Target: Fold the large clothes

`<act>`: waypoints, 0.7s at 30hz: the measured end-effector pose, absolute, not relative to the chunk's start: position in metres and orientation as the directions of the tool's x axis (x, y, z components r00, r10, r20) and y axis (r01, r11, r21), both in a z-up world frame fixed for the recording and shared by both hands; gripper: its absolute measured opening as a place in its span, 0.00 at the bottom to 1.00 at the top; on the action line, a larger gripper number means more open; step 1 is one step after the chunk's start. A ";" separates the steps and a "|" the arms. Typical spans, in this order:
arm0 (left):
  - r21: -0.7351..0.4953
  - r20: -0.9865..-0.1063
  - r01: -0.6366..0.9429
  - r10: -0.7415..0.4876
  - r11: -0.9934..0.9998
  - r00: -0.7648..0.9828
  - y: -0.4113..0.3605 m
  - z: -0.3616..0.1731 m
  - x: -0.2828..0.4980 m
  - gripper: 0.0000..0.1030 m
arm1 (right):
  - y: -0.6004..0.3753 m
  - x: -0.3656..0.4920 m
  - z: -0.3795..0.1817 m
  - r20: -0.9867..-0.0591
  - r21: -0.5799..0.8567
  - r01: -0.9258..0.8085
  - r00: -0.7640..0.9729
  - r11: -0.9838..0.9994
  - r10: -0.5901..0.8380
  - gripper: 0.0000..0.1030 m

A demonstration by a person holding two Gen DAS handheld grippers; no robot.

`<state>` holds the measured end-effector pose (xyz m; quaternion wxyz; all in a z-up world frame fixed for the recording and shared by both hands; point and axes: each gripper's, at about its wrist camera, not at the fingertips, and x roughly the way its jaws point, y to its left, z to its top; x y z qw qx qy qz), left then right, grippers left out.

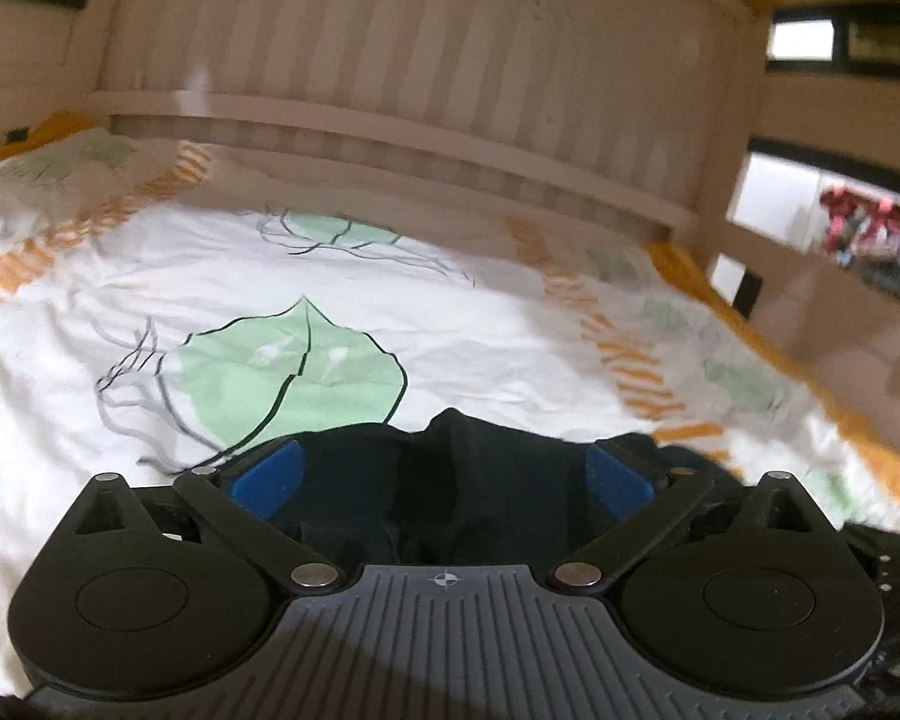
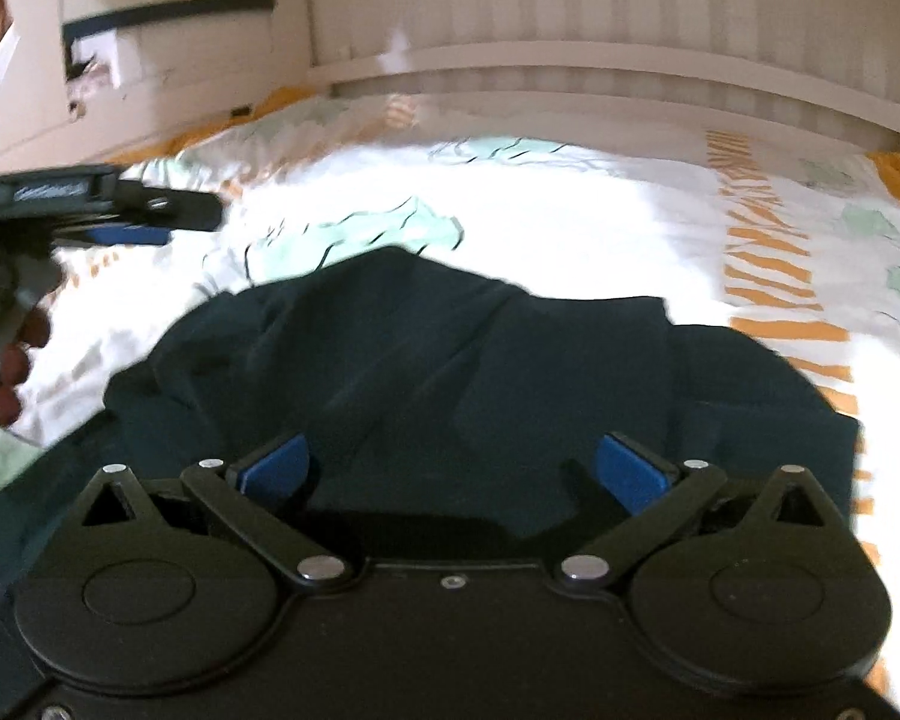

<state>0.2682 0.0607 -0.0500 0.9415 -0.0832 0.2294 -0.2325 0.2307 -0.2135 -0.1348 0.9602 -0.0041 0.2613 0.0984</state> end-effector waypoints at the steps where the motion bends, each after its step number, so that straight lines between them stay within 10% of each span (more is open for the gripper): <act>1: -0.289 -0.394 0.392 -0.482 0.873 0.783 0.067 -0.048 0.261 1.00 | -0.217 0.225 -0.130 -0.502 0.058 -0.181 0.845 0.982 0.185 0.99; 21: -0.308 -0.659 0.332 -0.452 0.892 0.601 0.131 -0.099 0.148 1.00 | -0.281 0.079 -0.141 -0.715 0.309 0.097 0.680 0.946 0.164 1.00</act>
